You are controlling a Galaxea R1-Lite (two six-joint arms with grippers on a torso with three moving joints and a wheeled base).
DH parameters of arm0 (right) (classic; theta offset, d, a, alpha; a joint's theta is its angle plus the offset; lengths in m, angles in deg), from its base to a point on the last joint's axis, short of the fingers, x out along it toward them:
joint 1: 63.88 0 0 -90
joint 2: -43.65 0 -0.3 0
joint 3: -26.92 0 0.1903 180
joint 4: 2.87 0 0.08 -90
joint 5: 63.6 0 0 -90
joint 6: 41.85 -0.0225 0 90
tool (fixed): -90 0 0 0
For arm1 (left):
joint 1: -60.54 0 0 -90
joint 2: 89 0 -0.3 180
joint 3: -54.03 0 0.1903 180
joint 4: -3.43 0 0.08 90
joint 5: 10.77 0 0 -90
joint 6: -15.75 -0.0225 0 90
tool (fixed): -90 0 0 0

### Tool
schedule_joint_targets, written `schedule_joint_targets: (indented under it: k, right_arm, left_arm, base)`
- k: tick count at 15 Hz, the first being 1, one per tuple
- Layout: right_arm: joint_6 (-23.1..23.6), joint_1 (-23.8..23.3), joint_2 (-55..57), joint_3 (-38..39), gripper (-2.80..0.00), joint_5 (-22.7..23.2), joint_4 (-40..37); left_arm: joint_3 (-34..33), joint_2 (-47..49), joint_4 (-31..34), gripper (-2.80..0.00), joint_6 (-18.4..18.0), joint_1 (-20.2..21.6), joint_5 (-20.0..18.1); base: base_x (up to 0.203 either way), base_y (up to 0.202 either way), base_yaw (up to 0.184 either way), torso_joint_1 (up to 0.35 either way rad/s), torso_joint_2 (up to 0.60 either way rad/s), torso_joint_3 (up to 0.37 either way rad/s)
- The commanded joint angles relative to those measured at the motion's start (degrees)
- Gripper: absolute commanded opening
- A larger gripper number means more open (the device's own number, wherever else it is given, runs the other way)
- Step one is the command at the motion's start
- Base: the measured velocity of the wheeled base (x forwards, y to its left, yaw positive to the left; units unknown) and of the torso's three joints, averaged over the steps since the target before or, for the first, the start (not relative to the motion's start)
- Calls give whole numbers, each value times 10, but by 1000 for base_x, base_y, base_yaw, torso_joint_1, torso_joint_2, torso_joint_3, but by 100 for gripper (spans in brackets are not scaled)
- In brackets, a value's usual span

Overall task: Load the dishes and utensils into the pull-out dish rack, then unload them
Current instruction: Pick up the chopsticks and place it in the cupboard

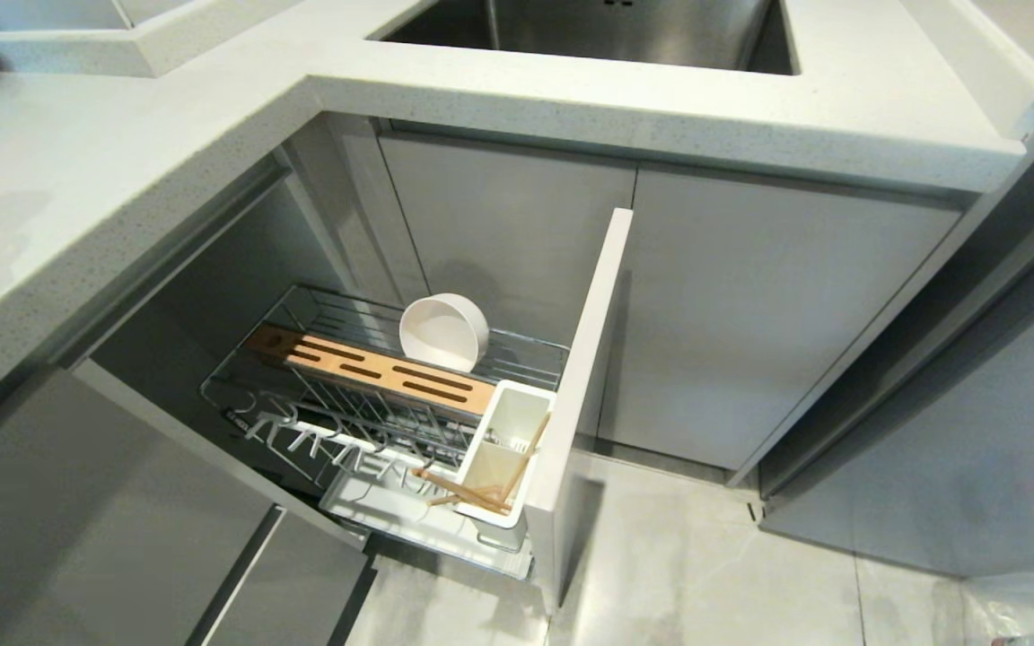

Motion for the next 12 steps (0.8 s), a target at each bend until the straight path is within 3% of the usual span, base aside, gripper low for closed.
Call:
schedule_joint_targets:
  k: [1, 7, 12]
  right_arm:
    - [0, 0, 0, 1, -280, 0, 0]
    - [0, 0, 0, 1, -280, 0, 0]
    - [0, 0, 0, 1, -280, 0, 0]
  left_arm:
    - [-6, -2, 2, 0, 3, 10, -6]
    - [-33, -4, -1, 0, 5, 42, -41]
    - [-59, 2, -43, 0, 5, 67, -66]
  base:
    - [0, 0, 0, 0, 0, 0]
    - [0, 0, 0, 0, 0, 0]
    - [0, 0, 0, 0, 0, 0]
